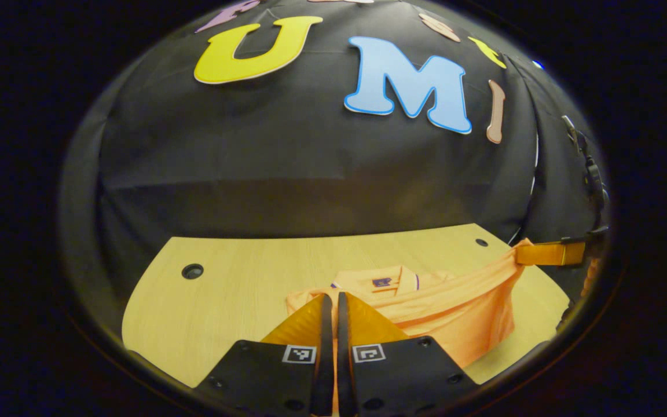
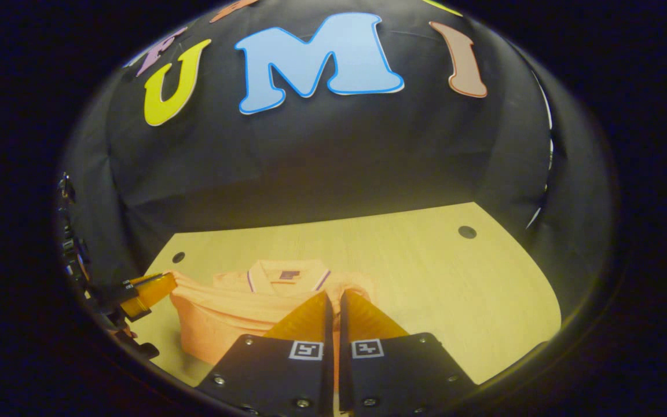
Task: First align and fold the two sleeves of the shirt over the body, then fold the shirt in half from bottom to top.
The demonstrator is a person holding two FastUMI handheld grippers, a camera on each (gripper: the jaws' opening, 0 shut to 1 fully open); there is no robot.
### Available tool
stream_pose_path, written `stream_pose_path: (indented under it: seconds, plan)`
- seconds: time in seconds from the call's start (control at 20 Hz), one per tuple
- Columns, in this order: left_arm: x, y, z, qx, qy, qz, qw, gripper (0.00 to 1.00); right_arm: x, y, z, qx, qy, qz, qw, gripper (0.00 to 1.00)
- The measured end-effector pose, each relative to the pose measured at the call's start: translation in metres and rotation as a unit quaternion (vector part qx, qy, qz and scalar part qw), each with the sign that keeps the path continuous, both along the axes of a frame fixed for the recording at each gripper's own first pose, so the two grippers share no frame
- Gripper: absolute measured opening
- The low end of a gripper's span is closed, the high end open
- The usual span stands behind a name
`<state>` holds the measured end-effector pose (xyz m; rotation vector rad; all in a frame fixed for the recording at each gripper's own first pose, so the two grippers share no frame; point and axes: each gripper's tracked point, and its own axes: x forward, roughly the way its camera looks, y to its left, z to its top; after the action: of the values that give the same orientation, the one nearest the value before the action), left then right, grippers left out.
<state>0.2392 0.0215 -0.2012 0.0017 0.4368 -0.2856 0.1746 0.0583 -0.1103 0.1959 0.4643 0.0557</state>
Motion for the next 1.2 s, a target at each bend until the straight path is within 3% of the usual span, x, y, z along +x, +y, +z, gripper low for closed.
stream_pose_path:
  seconds: [0.15,0.5,0.85,1.2]
  plan:
    - [0.031,-0.007,0.001,0.012,-0.024,-0.009,1.0,0.1,0.036,-0.003,-0.001,-0.016,0.0,-0.002,1.0,0.04]
    - [0.068,-0.012,-0.017,0.019,-0.06,0.017,0.998,0.09,0.09,-0.005,-0.022,-0.029,-0.001,-0.011,1.0,0.04]
    - [0.081,-0.001,-0.054,0.024,-0.044,0.041,0.998,0.09,0.106,0.003,-0.06,-0.054,0.024,0.0,0.998,0.04]
    - [0.081,-0.002,-0.063,0.016,-0.032,0.029,0.999,0.11,0.104,0.008,-0.079,-0.077,0.057,0.003,0.995,0.11]
